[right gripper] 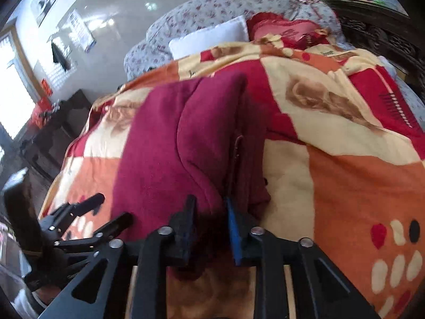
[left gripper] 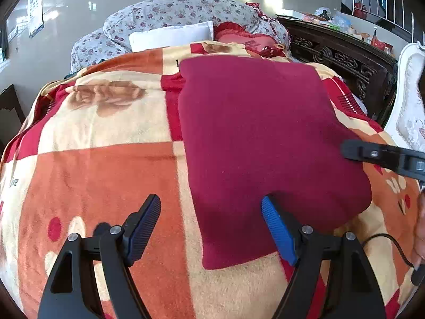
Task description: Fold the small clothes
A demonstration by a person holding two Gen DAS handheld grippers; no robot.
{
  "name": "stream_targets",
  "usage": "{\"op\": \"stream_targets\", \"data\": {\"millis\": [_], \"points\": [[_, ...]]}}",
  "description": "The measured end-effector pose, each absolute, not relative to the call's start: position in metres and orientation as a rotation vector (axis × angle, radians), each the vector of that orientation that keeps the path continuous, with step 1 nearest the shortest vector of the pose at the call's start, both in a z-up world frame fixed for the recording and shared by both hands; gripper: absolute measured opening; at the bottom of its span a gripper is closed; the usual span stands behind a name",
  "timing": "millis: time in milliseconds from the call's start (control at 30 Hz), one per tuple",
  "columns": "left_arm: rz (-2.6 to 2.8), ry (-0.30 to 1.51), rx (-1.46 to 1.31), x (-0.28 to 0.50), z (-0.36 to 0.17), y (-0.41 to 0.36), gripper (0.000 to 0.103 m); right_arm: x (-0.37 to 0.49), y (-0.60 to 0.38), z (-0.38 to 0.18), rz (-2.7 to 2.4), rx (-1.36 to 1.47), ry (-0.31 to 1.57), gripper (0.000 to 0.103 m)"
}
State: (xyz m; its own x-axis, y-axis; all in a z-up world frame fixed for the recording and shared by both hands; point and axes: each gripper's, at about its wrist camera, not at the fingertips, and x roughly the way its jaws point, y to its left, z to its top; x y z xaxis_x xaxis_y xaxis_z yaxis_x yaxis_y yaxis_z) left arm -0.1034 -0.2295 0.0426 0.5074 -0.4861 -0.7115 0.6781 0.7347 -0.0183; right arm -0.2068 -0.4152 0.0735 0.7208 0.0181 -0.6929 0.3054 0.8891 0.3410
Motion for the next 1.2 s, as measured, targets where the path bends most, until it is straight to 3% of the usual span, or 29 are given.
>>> {"op": "stream_targets", "data": {"millis": [233,600,700,967,1200], "points": [[-0.677,0.726,0.247,-0.102,0.064,-0.226,0.078,-0.207,-0.379,0.112,-0.132,0.356,0.662,0.030],[-0.664,0.757,0.232,-0.073,0.057,-0.250,0.086,-0.156,-0.416,0.076,-0.210,0.345,0.763,0.028],[-0.667,0.766,0.230,-0.070,0.055,-0.250,0.088,-0.171,-0.420,0.085,-0.227,0.363,0.748,0.036],[-0.661,0.794,0.175,-0.066,0.058,-0.241,0.088,-0.182,-0.395,0.112,-0.173,0.322,0.676,0.037],[-0.657,0.798,0.185,-0.061,0.054,-0.248,0.090,-0.137,-0.403,0.070,-0.215,0.268,0.789,0.034]]}}
